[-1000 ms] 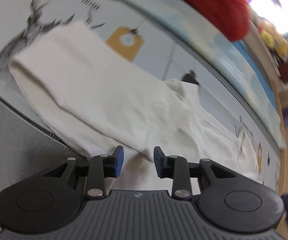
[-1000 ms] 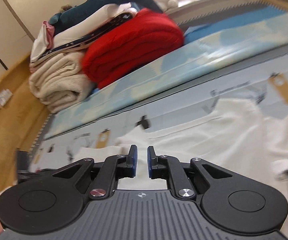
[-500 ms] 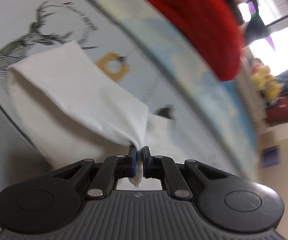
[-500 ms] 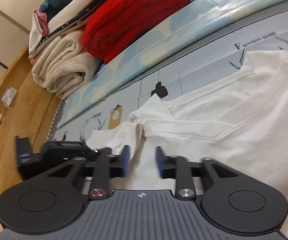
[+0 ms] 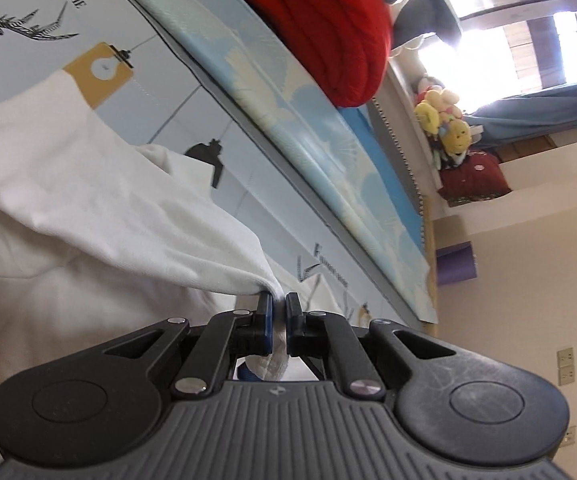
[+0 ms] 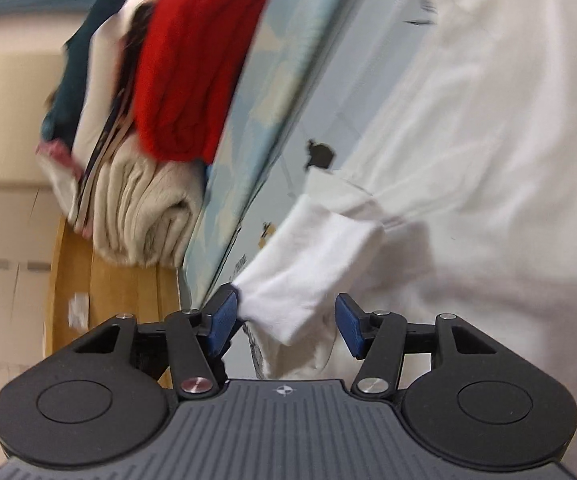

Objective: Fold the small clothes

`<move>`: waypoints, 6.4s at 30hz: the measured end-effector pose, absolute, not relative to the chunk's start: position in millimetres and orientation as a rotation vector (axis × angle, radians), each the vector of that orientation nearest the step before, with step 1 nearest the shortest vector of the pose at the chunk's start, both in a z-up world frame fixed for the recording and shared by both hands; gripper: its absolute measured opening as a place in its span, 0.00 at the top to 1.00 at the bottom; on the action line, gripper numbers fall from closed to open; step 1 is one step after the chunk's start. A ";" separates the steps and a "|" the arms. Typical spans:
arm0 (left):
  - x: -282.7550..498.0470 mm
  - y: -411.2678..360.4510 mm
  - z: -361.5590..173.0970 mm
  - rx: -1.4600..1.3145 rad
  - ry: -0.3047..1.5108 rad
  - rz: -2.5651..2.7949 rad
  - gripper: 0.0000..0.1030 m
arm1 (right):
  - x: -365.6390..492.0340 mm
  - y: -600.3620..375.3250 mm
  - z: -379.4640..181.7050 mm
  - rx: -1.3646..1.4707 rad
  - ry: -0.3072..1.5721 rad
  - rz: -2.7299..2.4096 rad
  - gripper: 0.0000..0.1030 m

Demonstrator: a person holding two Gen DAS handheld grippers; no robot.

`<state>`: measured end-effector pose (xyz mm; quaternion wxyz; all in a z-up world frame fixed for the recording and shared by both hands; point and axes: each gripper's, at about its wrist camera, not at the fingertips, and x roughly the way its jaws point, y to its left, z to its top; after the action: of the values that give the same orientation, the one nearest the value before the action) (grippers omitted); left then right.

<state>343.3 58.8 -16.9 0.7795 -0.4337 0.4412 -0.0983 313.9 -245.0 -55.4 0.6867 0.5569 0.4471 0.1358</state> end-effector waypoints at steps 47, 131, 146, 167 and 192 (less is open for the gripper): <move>390.2 124.8 -23.4 -0.399 1.087 0.013 0.65 | 324.4 -395.8 4.5 0.409 0.892 -0.343 0.99; 348.4 78.1 0.0 -0.051 1.002 -0.009 0.61 | 340.8 -412.9 -76.3 1.017 1.044 -0.309 0.75; 342.4 92.9 7.4 -0.039 0.983 0.007 0.61 | 317.1 -389.7 2.0 0.633 0.875 -0.082 0.99; 346.4 83.0 -56.0 -0.019 1.204 -0.088 0.59 | 318.3 -418.5 -35.6 0.655 0.945 -0.159 0.91; 313.7 55.5 -67.3 0.381 1.161 -0.228 0.99 | 325.6 -409.7 -37.6 0.658 0.980 -0.142 0.80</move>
<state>313.7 55.5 -67.3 0.8129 0.1786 0.5439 -0.1069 325.6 -409.7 -37.6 0.8284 0.3098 0.4618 -0.0668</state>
